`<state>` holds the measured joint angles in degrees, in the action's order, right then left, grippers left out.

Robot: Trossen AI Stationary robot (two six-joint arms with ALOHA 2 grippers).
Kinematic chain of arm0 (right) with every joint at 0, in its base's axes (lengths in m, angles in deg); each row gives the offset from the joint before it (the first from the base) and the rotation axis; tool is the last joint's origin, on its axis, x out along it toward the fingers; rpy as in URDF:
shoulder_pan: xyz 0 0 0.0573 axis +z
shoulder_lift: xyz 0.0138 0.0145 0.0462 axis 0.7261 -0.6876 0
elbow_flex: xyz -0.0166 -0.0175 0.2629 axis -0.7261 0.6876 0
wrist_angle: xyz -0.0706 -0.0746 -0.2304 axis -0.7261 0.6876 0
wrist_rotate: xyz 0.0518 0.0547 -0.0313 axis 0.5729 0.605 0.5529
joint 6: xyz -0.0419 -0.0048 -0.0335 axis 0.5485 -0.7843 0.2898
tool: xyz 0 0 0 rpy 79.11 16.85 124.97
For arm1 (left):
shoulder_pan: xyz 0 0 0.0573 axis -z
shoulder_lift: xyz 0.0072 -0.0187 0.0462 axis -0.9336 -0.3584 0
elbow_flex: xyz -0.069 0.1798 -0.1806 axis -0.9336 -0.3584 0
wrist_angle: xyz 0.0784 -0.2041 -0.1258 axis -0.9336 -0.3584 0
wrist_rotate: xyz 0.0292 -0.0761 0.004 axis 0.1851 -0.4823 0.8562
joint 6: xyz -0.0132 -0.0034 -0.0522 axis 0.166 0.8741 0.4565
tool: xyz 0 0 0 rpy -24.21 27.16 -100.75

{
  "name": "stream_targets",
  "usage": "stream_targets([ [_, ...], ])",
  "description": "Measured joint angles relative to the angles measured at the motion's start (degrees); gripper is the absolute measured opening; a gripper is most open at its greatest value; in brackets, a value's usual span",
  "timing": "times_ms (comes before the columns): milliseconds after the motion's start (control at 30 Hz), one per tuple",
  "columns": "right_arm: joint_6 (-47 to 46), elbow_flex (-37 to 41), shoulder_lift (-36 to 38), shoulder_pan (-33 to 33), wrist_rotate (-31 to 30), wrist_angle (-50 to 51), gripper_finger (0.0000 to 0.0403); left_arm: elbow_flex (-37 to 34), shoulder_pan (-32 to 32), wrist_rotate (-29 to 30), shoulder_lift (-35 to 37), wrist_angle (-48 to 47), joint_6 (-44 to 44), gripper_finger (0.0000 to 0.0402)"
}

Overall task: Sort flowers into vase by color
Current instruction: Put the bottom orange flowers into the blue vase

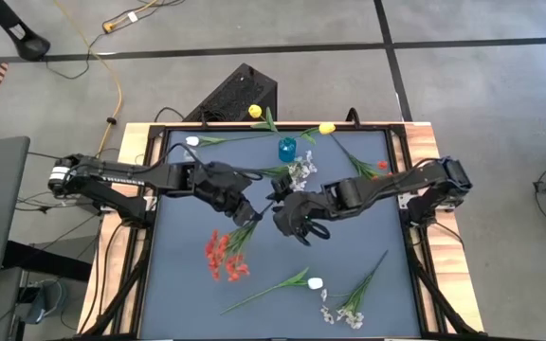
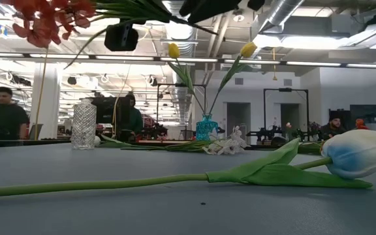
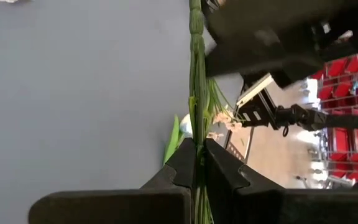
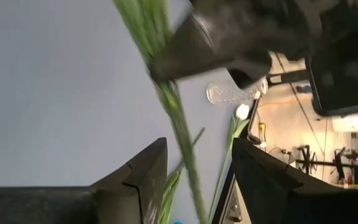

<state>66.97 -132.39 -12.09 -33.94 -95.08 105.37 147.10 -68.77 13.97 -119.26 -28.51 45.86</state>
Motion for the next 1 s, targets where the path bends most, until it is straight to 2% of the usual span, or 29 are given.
stream_targets([
  [367,-0.3,0.0,0.0,-1.0,1.6,0.4,0.0168,0.0,0.4,0.7,0.0,0.0,-1.6,0.0004],
  [800,-0.5,0.1,0.0,-1.0,1.9,3.5,0.0052,0.0,0.5,0.3,0.0,0.0,-6.6,0.0005],
  [900,-1.4,0.1,0.0,-0.7,3.0,4.0,0.0038,0.0,0.5,0.9,0.0,0.0,-8.1,0.0017],
  [1000,-5.3,0.1,0.0,-0.8,5.5,4.7,0.0038,0.0,0.5,0.7,0.0,0.5,-10.1,0.0051],
])
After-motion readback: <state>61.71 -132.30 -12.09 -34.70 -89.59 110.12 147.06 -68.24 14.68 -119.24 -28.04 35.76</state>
